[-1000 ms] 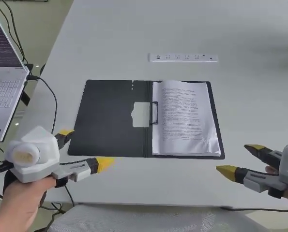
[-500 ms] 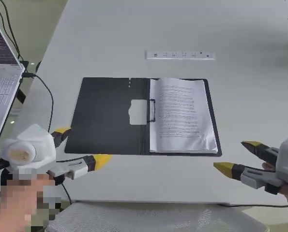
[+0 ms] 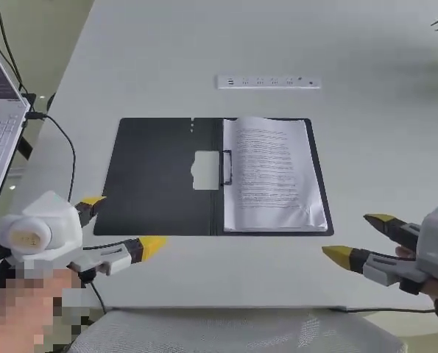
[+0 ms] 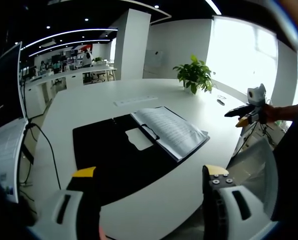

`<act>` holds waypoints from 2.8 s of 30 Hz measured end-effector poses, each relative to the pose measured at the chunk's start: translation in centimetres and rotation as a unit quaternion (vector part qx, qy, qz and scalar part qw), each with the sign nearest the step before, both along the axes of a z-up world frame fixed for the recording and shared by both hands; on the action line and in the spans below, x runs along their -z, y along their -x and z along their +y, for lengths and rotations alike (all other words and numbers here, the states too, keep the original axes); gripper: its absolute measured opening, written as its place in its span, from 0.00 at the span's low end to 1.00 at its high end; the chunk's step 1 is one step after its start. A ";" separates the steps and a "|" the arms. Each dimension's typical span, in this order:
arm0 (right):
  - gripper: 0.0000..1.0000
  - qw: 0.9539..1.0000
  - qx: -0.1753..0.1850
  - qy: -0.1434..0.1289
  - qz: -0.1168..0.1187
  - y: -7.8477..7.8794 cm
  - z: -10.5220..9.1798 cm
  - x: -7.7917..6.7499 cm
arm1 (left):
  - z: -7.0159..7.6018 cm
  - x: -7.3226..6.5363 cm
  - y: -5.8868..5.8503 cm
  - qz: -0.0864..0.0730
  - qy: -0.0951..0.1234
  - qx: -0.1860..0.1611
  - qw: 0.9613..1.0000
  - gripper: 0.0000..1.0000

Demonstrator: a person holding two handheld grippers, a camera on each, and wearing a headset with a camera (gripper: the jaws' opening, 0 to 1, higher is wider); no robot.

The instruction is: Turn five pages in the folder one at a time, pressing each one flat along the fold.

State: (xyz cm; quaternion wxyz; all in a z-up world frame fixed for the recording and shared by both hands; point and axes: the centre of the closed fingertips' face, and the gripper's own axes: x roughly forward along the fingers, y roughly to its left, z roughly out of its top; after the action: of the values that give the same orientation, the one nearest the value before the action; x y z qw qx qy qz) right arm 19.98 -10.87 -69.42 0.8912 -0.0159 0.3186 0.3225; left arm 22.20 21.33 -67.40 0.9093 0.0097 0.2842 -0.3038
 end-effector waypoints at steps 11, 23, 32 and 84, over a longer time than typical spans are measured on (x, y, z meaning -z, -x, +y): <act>0.67 1.000 0.007 0.000 0.001 0.1 0.3 0.0 | -0.7 -0.4 -0.8 -0.004 0.003 0.019 1.000 0.85; 0.67 1.000 0.010 0.004 0.003 0.2 0.1 0.0 | -1.7 -0.3 -1.6 -0.008 0.005 0.032 0.999 0.84; 0.67 1.000 0.017 0.001 0.001 0.2 -0.4 -0.1 | -4.1 -0.7 -2.7 -0.013 0.011 0.055 0.998 0.84; 0.67 1.000 0.026 -0.006 0.011 0.0 -1.8 0.1 | -26.0 3.3 -9.4 -0.001 0.023 0.233 0.972 0.78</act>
State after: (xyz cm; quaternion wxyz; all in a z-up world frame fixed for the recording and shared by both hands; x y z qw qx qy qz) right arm 20.02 -12.65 -69.56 0.8960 0.0015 0.3267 0.3009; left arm 31.64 -4.71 -70.71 0.8138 0.0549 0.2660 -0.5137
